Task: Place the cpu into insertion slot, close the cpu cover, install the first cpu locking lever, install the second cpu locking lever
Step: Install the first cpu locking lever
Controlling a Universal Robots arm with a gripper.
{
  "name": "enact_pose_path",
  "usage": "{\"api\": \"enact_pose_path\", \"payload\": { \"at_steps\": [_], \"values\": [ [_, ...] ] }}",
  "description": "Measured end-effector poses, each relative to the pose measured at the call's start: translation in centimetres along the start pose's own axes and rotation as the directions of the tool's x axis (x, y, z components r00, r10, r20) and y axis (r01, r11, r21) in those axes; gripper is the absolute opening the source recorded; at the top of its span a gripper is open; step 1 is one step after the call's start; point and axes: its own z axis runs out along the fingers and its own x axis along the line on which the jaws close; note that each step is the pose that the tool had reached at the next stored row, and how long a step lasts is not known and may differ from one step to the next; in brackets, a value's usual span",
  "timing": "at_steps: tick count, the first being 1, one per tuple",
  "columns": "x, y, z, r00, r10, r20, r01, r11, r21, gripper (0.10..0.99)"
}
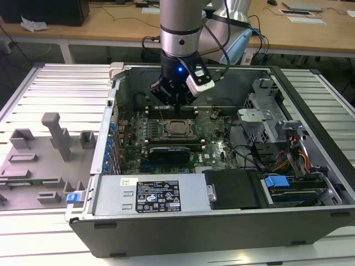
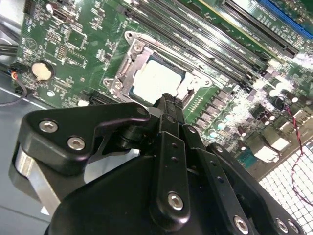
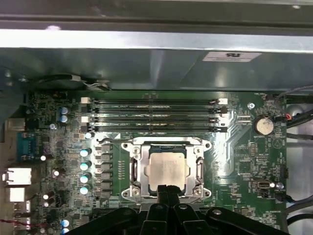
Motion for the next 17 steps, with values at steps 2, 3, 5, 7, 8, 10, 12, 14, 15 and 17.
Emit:
{"api": "enact_pose_path", "payload": {
  "at_steps": [2, 3, 5, 7, 8, 10, 12, 14, 15, 17],
  "values": [
    [0.42, 0.01, 0.0, 1.0, -0.002, 0.0, 0.002, 1.0, -0.001, 0.106],
    [0.69, 0.02, 0.0, 1.0, -0.003, 0.0, 0.003, 1.0, -0.002, 0.106],
    [1.15, 0.02, 0.01, 1.0, -0.005, 0.0, 0.005, 1.0, -0.006, 0.106],
    [1.5, 0.02, 0.02, 1.0, -0.006, 0.0001, 0.006, 0.9999, -0.01, 0.106],
    [1.8, 0.03, 0.03, 1.0, -0.006, 0.0, 0.006, 0.9999, -0.013, 0.106],
    [2.26, 0.03, 0.04, 1.0, -0.007, 0.0002, 0.007, 0.9999, -0.014, 0.106],
    [2.91, 0.04, 0.06, 1.0, -0.007, 0.0001, 0.007, 0.9999, -0.015, 0.106],
    [3.63, 0.05, 0.08, 1.0, -0.007, 0.0001, 0.007, 0.9998, -0.017, 0.106],
    [3.78, 0.05, 0.09, 1.0, -0.007, 0.0002, 0.007, 0.9998, -0.017, 0.106],
    [4.09, 0.05, 0.1, 1.0, -0.007, 0.0001, 0.007, 0.9998, -0.02, 0.106]
  ]
}}
